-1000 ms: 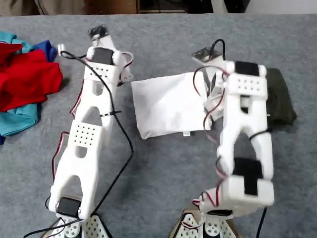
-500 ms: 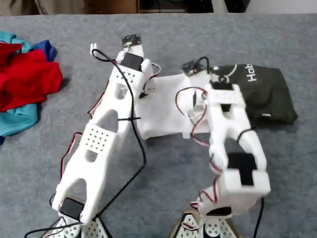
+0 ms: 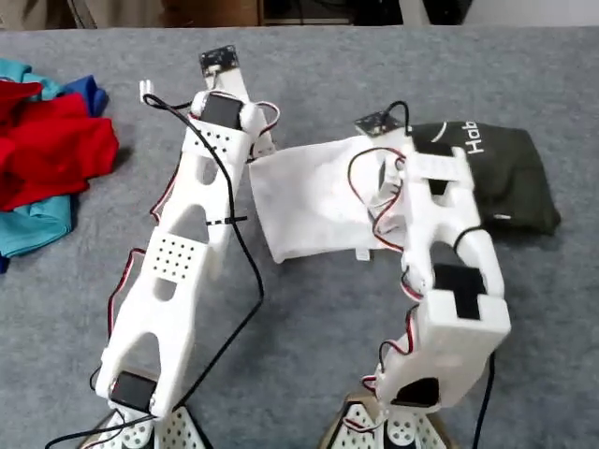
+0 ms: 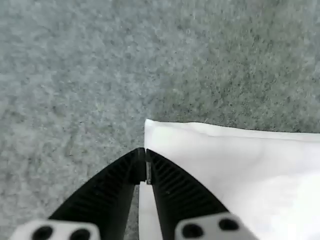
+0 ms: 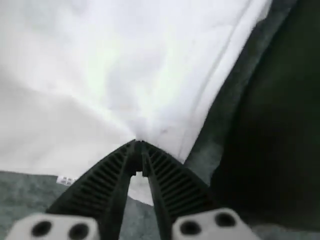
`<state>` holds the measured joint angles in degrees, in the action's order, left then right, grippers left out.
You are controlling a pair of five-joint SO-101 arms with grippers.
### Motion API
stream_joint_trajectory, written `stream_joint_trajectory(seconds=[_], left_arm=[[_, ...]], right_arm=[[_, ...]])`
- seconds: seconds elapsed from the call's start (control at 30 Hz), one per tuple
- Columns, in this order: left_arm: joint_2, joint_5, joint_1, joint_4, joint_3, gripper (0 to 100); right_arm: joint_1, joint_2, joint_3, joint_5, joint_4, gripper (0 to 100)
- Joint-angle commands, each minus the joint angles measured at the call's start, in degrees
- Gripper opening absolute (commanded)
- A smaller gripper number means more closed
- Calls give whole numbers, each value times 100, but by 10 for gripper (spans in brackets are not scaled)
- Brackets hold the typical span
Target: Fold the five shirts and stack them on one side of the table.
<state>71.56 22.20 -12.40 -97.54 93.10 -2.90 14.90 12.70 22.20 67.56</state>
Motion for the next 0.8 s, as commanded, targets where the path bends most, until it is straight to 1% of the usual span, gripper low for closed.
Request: stream_joint_trajectory(seconds=[0.0,0.1,0.17,0.3,0.4,0.5,0.57,0.63,0.77], left_arm=[[-251,-53,70,-18,281,19],[-215,-26,44,193,273,19],[-101,-26,9,431,273,19],[382,-53,-18,993,264,19],[875,-70,70,1741,273,19],[963,-97,97,1793,281,19],[919,-97,114,1785,281,19],[910,-70,176,1793,281,19],[884,-62,273,1705,299,19]], right_arm=[[-136,-1042,-180,70,360,2],[-119,-1560,-92,26,422,2],[4,-1596,84,26,211,2],[154,-1218,646,26,-440,2],[-22,-743,752,62,-844,2],[-312,-259,673,70,-1240,2],[-374,-66,479,70,-1090,2],[-330,-84,251,70,-730,2],[119,-673,-66,70,-255,2]])
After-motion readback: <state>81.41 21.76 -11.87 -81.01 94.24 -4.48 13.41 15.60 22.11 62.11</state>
